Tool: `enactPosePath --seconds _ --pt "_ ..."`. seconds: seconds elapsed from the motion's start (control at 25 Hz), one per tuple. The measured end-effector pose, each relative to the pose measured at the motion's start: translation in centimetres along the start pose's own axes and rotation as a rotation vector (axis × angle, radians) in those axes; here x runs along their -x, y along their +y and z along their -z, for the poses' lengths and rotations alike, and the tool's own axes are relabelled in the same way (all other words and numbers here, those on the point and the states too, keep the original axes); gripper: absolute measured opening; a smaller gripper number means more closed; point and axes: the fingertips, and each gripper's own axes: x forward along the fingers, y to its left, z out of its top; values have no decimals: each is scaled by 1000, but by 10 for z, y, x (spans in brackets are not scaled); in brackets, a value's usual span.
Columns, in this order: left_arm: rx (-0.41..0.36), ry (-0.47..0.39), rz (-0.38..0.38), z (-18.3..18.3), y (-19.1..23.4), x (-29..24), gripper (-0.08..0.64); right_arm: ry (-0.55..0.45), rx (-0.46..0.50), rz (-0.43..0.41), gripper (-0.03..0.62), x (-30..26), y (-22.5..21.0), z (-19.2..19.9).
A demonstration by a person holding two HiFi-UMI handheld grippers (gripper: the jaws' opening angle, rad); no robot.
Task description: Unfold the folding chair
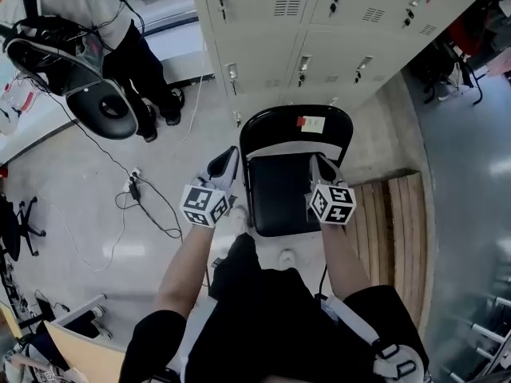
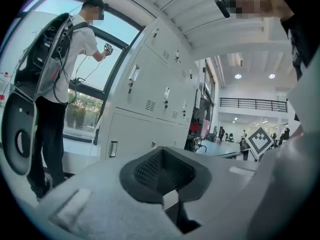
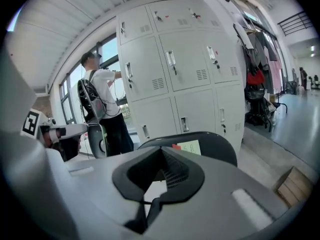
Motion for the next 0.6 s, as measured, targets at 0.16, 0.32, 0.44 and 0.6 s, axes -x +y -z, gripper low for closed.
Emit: enactPosePath --seconds 0.16,0.32,0.44,0.6 --pt "10 -64 -32 -12 -32 15 0 -72 63 -41 6 39 -7 -28" --pt "-1 -75 -45 -13 -79 45 0 -120 74 -42 6 97 -23 -39" --pt "-47 -97 -45 -23 -103 49 -1 -197 77 -83 6 125 -33 -59" --pt "-53 -155 -79 -41 -133 71 0 -318 40 -193 6 175 -29 -84"
